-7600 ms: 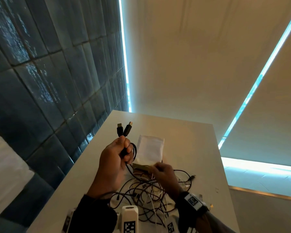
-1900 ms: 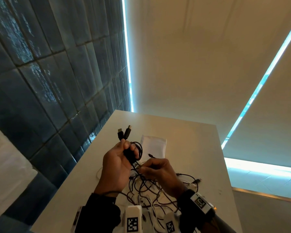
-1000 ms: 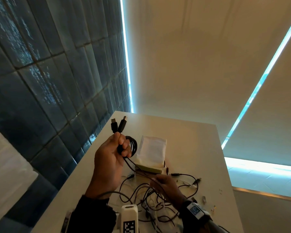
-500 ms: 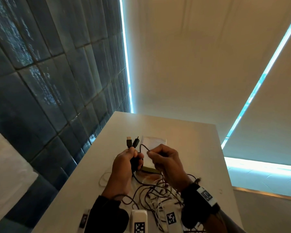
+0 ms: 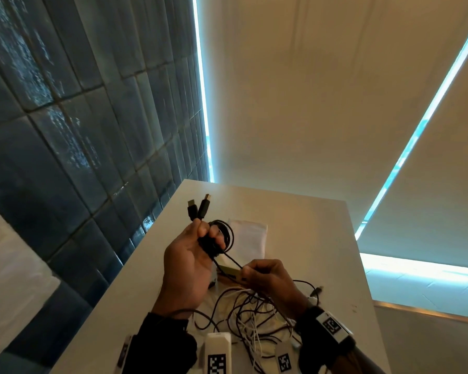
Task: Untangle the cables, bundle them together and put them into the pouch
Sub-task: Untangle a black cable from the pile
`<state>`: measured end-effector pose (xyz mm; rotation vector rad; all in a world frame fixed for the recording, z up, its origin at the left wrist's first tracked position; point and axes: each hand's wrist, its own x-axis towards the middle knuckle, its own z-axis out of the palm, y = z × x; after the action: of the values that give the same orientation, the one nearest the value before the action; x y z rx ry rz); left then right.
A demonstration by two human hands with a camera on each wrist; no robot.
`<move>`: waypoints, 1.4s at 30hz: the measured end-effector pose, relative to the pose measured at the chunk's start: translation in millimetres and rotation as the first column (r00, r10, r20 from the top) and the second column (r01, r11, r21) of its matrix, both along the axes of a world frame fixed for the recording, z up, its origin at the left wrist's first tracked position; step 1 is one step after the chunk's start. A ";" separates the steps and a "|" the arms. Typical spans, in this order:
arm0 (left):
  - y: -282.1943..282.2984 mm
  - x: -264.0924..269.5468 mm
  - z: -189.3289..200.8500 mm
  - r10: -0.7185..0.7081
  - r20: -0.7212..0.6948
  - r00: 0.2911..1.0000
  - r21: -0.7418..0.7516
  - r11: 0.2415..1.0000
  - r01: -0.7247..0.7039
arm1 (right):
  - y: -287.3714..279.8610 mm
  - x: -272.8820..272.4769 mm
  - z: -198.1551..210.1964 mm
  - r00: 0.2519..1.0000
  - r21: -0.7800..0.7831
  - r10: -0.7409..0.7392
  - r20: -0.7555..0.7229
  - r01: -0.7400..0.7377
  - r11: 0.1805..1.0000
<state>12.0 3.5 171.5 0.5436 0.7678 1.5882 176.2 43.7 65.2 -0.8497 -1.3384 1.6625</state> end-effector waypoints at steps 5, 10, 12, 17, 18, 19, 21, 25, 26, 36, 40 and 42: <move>-0.6 -6.3 6.1 0.018 0.002 1.000 0.104 0.994 -0.018 | -3.9 6.4 -28.7 0.995 -0.025 -0.062 0.084 0.064 0.998; -0.5 -8.1 12.2 0.004 -0.029 1.000 0.140 0.990 0.000 | -2.0 11.3 -56.1 0.958 0.034 -0.136 0.254 0.131 0.991; -0.4 -8.3 13.6 0.005 -0.069 0.998 0.139 0.990 0.005 | -0.8 13.1 -60.9 0.942 0.012 -0.132 0.309 0.135 0.991; -0.6 -6.1 12.4 -0.001 -0.156 0.988 0.084 0.996 0.014 | -1.6 16.1 -53.2 0.913 -0.010 -0.126 0.388 0.141 0.990; -0.9 -5.9 11.8 -0.004 -0.182 0.983 0.065 0.998 0.016 | -1.9 16.1 -45.7 0.907 0.019 -0.165 0.387 0.171 0.985; -1.1 -5.7 11.2 -0.007 -0.217 0.976 0.046 0.999 0.018 | -1.7 16.1 -36.6 0.906 0.029 -0.212 0.366 0.216 0.976; -1.4 -4.2 10.2 -0.020 -0.285 0.958 0.010 1.000 0.024 | 1.7 14.9 -15.4 0.913 0.010 -0.311 0.265 0.320 0.947; -1.6 4.5 5.7 -0.039 -0.365 0.930 -0.084 0.996 0.009 | 5.6 8.3 34.9 0.909 0.055 -0.409 0.080 0.405 0.913; -1.3 7.1 4.2 -0.038 -0.370 0.928 -0.104 0.995 -0.001 | 3.5 5.8 46.4 0.923 0.076 -0.384 0.021 0.381 0.921; -3.4 13.7 10.8 -0.084 -0.136 0.987 -0.130 0.989 0.066 | -24.4 0.1 65.3 0.966 0.287 0.134 0.222 -0.196 0.938; -1.4 12.5 12.6 -0.025 -0.204 0.979 -0.105 0.995 0.003 | -31.7 26.4 52.8 0.978 0.314 -0.055 0.200 -0.011 0.949; -1.7 16.4 11.0 -0.032 -0.330 0.944 -0.117 0.993 -0.007 | -38.7 45.3 50.9 0.967 0.331 -0.157 0.198 0.084 0.940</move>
<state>28.4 1.8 182.5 0.7395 1.1003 1.4464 221.5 5.0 116.1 -0.9205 -1.6218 1.2355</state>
